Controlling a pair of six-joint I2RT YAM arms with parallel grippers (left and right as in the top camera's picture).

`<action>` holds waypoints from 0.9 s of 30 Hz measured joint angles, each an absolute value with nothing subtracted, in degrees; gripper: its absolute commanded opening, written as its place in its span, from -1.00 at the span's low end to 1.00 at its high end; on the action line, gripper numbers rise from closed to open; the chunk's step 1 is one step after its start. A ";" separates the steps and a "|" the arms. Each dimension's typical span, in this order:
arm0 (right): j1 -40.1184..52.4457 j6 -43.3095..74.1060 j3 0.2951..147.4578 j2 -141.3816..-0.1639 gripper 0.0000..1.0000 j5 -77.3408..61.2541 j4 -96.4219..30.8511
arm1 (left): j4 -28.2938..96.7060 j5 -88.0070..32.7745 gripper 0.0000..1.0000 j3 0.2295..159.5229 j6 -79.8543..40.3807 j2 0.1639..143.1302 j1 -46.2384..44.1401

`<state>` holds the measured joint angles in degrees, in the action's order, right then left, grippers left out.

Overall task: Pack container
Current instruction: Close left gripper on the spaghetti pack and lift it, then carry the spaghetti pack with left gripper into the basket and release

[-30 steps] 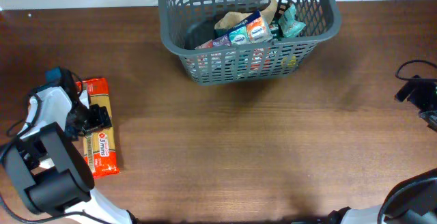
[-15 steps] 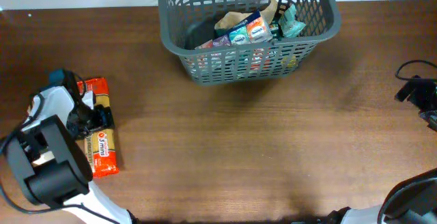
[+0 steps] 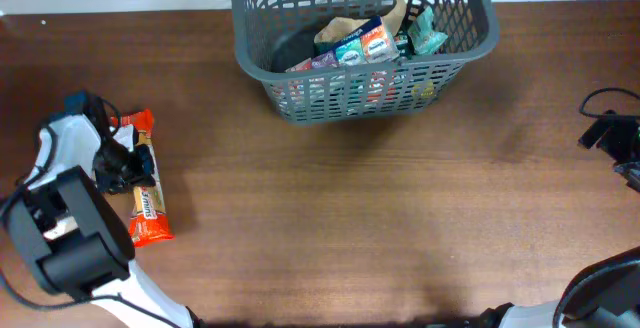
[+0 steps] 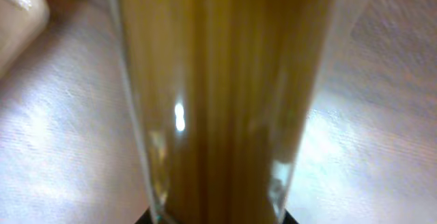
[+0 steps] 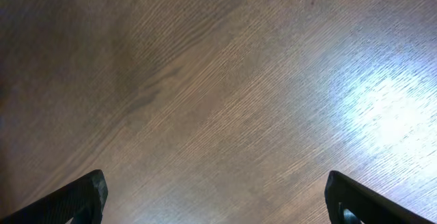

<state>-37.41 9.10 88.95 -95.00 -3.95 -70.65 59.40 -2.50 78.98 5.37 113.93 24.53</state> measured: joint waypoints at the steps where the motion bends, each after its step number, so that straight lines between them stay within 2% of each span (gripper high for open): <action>1: -37.41 9.06 88.95 -95.00 0.99 -3.97 -70.72 | 62.52 -3.22 -0.96 81.30 5.34 114.93 24.43; 8: -37.41 9.08 88.95 -95.04 0.98 -3.99 -70.72 | 77.71 -4.75 -0.96 104.60 5.78 118.10 20.45; 14: -37.43 9.08 88.95 -95.04 0.98 -3.99 -70.63 | 81.67 -5.02 -0.97 129.12 13.26 117.91 11.27; 18: -37.41 9.08 88.95 -95.04 0.98 -3.95 -70.74 | 79.72 -4.62 -0.97 140.07 25.41 117.86 1.15; 27: -37.41 9.08 88.95 -95.04 0.99 -3.95 -70.67 | 66.11 -2.28 -0.96 143.20 50.54 117.89 -15.77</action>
<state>-37.41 9.08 88.95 -95.04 -3.95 -70.67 66.11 -2.28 143.20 50.54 117.89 -15.77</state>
